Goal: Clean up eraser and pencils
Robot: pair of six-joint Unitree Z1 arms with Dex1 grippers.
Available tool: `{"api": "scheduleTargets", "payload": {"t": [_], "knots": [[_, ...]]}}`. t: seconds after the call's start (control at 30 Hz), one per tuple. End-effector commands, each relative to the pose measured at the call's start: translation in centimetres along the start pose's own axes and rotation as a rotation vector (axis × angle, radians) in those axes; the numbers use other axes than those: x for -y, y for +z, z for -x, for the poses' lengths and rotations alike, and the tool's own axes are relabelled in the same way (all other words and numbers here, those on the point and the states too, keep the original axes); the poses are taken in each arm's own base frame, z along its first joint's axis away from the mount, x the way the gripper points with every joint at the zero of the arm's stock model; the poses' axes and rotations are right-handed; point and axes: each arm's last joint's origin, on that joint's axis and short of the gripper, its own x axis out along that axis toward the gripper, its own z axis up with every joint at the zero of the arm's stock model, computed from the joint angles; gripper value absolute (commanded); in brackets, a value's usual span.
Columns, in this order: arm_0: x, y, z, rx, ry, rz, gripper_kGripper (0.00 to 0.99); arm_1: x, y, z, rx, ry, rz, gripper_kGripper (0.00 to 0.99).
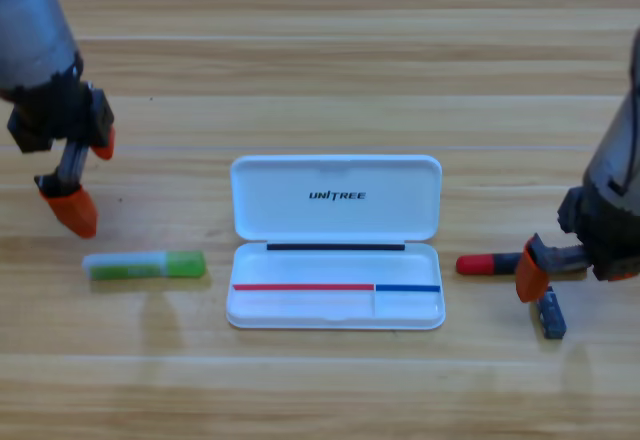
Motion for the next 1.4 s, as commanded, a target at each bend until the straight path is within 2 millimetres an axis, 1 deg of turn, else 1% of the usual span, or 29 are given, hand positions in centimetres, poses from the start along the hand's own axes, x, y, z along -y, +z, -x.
{"api": "scheduleTargets", "payload": {"t": [0.03, 0.13, 0.2, 0.37, 0.5, 0.57, 0.6, 0.7, 0.77, 0.87, 0.9, 1.0, 1.1, 1.17, 1.27, 1.33, 1.4], "knots": [[0.2, -0.2, -4.1, -0.029, -0.064, 0.026, 0.948, 0.1, 1.7, -3.8, -0.083, -0.068, -0.05, 0.893], [0.4, -0.2, -5.4, -0.026, -0.085, 0.027, 0.948, -0.1, 2.1, -4.6, -0.095, -0.075, -0.058, 0.884], [0.6, -0.1, -5.9, -0.019, -0.09, 0.022, 0.948, -0.2, 2.2, -5.1, -0.104, -0.078, -0.058, 0.819], [1.2, 0.0, -7.1, -0.008, -0.099, 0.008, 0.948, -0.4, 2.4, -6.3, -0.132, -0.091, -0.056, 0.808], [1.5, 0.2, -7.6, 0.002, -0.102, -0.001, 0.948, -0.4, 2.4, -7.1, -0.154, -0.095, -0.059, 0.807], [1.7, 0.4, -7.8, 0.005, -0.102, -0.006, 0.948, -0.5, 2.5, -7.3, -0.16, -0.094, -0.054, 0.698], [1.8, 0.4, -7.8, 0.006, -0.103, -0.006, 0.948, -0.6, 2.5, -7.5, -0.166, -0.09, -0.05, 0.624], [2.0, 0.4, -8.0, 0.011, -0.102, -0.009, 0.95, -0.7, 2.5, -7.7, -0.184, -0.068, -0.032, 0.328], [2.1, 0.4, -8.2, 0.015, -0.102, -0.01, 0.95, -0.7, 2.4, -7.9, -0.197, -0.056, -0.026, 0.172], [2.3, 0.4, -8.6, 0.019, -0.102, -0.011, 0.953, -0.7, 2.2, -8.0, -0.216, -0.034, 0.001, 0.0], [2.4, 0.4, -8.7, 0.022, -0.098, -0.011, 0.954, -0.7, 2.1, -7.9, -0.222, -0.02, 0.007, 0.0], [2.7, 0.5, -9.0, 0.028, -0.093, -0.019, 0.96, -0.7, 1.7, -6.4, -0.223, 0.039, 0.04, 0.0], [2.9, 0.5, -9.3, 0.032, -0.086, -0.022, 0.96, -0.8, 1.6, -3.6, -0.164, 0.132, 0.25, 0.0], [2.9, 0.5, -9.5, 0.035, -0.082, -0.024, 0.96, -1.3, 1.5, -1.5, -0.094, 0.161, 0.386, 0.0], [3.2, 0.4, -9.9, 0.036, -0.08, -0.025, 0.96, -2.5, 2.0, 0.6, -0.029, 0.182, 0.594, 0.0], [3.4, 0.4, -10.1, 0.038, -0.076, -0.028, 0.959, -3.8, 2.6, 1.3, -0.061, 0.193, 0.806, 0.0], [3.4, 0.3, -10.4, 0.038, -0.074, -0.028, 0.959, -5.1, 3.5, 1.1, -0.113, 0.187, 0.901, 0.0]]}}
